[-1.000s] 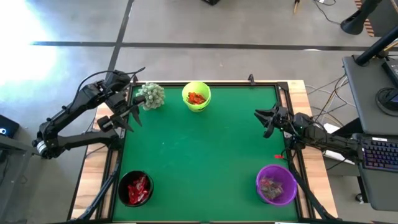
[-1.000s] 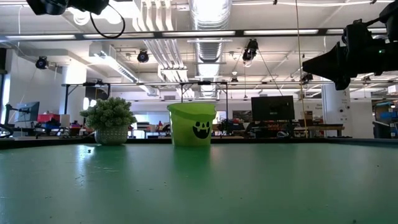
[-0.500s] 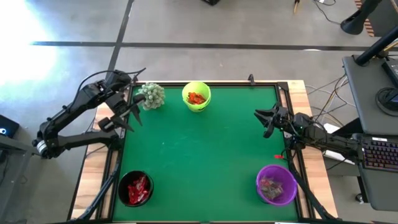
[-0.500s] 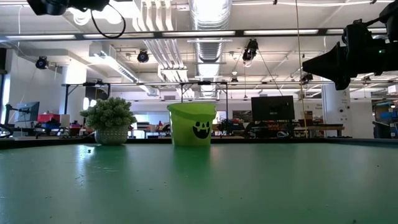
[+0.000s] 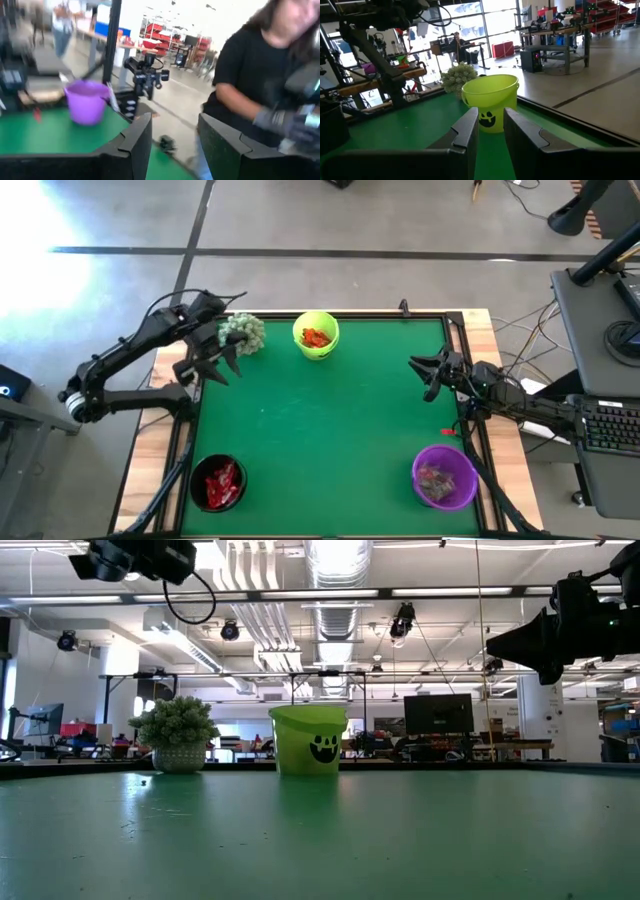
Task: Organize candy in baskets
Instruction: Return to Home Position
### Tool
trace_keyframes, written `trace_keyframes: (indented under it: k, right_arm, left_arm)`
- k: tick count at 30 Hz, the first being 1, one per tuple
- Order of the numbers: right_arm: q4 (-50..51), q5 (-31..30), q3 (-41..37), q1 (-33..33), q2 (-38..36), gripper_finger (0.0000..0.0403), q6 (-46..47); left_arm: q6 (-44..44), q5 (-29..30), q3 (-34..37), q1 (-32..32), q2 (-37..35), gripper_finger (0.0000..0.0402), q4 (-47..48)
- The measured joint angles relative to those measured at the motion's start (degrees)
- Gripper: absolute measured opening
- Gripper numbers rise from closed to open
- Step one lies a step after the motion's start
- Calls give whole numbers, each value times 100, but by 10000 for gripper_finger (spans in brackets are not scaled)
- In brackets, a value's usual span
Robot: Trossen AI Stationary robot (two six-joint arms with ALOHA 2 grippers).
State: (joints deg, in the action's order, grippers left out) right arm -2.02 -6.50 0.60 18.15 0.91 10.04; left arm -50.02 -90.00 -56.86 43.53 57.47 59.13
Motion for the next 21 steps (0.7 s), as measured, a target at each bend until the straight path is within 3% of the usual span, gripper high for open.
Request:
trace_keyframes:
  k: [4, 6, 11, 16, 21]
  right_arm:
    - [0, 0, 0, -1, 0, 82, 0]
    - [0, 0, 0, 0, 0, 82, 0]
    - [0, 0, 0, 0, 0, 82, 0]
    - [0, 0, 0, 0, 0, 82, 0]
    - [0, 0, 0, 0, 0, 82, 0]
  left_arm:
    - [1480, 85, -11, 0, 263, 144, -5]
    - [1432, 67, -20, 2, 362, 144, -67]
    - [-534, 23, -42, 7, 310, 144, 166]
    - [-2769, 17, 95, 2, 140, 144, 1174]
    - [-3031, -10, 888, 2, -249, 144, 1083]
